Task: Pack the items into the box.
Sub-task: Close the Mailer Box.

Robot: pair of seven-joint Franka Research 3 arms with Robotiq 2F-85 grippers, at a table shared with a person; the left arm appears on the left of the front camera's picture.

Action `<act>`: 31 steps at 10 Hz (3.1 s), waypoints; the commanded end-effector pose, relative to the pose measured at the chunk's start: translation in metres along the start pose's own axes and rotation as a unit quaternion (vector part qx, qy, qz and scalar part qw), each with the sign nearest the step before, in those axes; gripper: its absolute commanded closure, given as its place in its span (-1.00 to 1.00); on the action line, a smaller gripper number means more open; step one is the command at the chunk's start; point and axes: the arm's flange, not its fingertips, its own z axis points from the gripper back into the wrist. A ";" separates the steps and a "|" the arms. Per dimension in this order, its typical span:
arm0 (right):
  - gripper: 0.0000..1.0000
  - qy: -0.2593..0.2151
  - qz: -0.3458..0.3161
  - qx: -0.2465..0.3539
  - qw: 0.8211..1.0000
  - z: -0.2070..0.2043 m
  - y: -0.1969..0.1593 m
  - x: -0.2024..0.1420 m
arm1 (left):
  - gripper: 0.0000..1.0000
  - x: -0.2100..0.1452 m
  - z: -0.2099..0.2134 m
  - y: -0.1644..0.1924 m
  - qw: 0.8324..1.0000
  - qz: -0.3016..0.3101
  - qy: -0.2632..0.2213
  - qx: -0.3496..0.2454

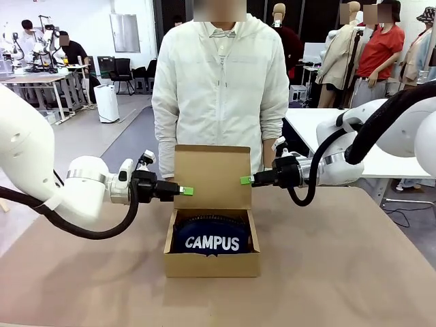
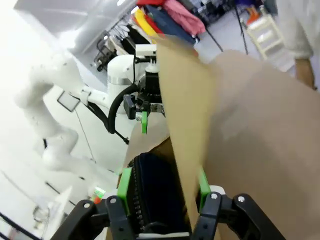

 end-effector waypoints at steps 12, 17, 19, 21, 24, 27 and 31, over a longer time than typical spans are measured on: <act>-0.25 0.005 0.276 0.081 0.958 -0.008 0.014 -0.045 | -0.06 -0.045 0.001 -0.059 0.947 -0.322 -0.012 -0.007; -1.00 0.023 0.286 0.085 0.954 -0.010 0.013 -0.046 | -1.00 -0.056 0.001 -0.068 0.943 -0.331 0.007 -0.028; -1.00 0.020 0.285 0.082 0.955 -0.009 0.012 -0.046 | -1.00 -0.063 0.004 -0.078 0.940 -0.337 0.038 -0.040; -1.00 0.018 0.282 0.080 0.956 0.000 0.012 -0.049 | -1.00 -0.071 0.015 -0.093 0.934 -0.348 0.055 -0.059; -1.00 -0.001 0.292 0.075 0.954 0.041 0.021 -0.075 | -1.00 -0.090 0.045 -0.115 0.929 -0.368 0.020 -0.035; -1.00 -0.078 0.272 0.028 0.959 0.066 0.030 -0.083 | -1.00 -0.107 0.076 -0.141 0.913 -0.403 -0.056 0.029; -1.00 -0.150 0.231 -0.007 0.961 0.018 0.046 -0.031 | -1.00 -0.085 0.048 -0.140 0.869 -0.457 -0.150 0.116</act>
